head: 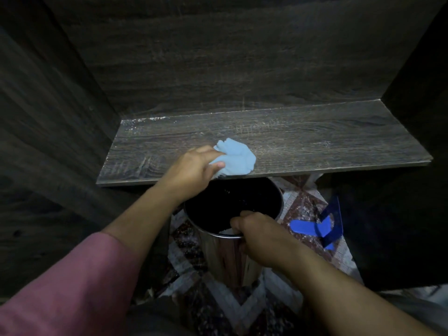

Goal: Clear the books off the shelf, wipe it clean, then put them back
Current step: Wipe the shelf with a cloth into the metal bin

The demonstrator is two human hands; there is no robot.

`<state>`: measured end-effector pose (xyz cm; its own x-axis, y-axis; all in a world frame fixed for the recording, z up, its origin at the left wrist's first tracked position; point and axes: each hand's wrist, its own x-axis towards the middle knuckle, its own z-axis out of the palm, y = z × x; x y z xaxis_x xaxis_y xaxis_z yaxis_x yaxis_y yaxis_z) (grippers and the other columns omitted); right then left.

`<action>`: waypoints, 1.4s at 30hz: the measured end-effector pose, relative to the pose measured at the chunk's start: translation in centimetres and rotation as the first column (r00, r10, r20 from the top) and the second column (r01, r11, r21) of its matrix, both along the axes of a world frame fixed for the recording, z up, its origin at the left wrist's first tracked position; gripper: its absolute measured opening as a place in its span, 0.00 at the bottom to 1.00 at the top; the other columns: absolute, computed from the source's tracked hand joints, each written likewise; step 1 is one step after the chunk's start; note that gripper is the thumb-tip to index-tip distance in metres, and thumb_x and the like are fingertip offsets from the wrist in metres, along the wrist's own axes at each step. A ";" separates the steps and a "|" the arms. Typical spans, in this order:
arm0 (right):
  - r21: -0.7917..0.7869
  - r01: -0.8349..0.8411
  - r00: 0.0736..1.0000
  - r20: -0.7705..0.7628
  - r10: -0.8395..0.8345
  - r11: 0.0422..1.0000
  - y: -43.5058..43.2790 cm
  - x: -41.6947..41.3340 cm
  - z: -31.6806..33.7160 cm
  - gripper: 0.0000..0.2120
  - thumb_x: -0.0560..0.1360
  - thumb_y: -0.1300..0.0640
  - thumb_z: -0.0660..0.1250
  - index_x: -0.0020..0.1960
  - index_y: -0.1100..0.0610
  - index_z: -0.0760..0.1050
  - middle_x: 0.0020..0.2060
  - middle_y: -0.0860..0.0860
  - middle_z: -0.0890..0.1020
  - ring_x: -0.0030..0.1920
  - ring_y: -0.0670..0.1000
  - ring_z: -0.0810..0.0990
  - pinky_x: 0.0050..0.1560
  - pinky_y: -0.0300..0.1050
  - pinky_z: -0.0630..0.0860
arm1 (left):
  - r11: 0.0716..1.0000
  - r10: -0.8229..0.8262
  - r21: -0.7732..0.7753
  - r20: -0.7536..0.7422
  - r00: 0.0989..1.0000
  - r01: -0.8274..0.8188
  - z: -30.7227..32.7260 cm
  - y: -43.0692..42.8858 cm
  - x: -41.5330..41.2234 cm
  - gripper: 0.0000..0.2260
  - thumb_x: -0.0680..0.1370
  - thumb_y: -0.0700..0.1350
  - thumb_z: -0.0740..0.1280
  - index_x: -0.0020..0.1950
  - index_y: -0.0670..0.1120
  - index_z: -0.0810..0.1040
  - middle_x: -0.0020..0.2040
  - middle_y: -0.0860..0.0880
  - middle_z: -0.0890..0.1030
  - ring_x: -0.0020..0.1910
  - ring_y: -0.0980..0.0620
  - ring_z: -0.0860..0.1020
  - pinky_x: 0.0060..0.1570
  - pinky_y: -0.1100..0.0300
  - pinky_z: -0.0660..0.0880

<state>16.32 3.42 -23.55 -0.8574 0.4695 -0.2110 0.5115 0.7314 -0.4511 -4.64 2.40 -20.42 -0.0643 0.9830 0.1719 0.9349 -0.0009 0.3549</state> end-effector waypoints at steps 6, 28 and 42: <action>0.031 -0.023 0.999 0.029 0.022 0.999 -0.2 0.3 -0.1 0.09 0.71 0.65 0.62 0.49 0.58 0.74 0.49 0.57 0.76 0.51 0.62 0.78 0.46 0.49 0.74 | 0.999 -0.033 0.024 0.163 0.986 0.030 -0.1 -1.9 2.1 0.15 0.81 0.53 0.58 0.52 0.45 0.79 0.46 0.52 0.78 0.46 0.54 0.76 0.45 0.65 0.68; 0.052 -0.047 0.999 -0.002 0.048 0.998 -0.2 0.8 -0.1 0.08 0.70 0.66 0.62 0.44 0.54 0.71 0.47 0.56 0.76 0.49 0.61 0.78 0.44 0.48 0.72 | 0.999 0.006 0.049 0.035 0.999 -0.008 -0.3 -1.1 2.7 0.23 0.77 0.61 0.56 0.60 0.48 0.80 0.53 0.48 0.82 0.52 0.45 0.79 0.54 0.54 0.73; 0.087 -0.049 0.999 -0.003 0.050 0.995 -0.8 1.0 0.8 0.07 0.72 0.65 0.62 0.49 0.58 0.74 0.49 0.58 0.76 0.49 0.62 0.78 0.43 0.47 0.70 | 0.980 0.185 0.057 0.118 0.976 -0.193 1.2 -3.5 3.9 0.19 0.76 0.60 0.62 0.60 0.51 0.81 0.49 0.52 0.74 0.50 0.51 0.76 0.50 0.62 0.67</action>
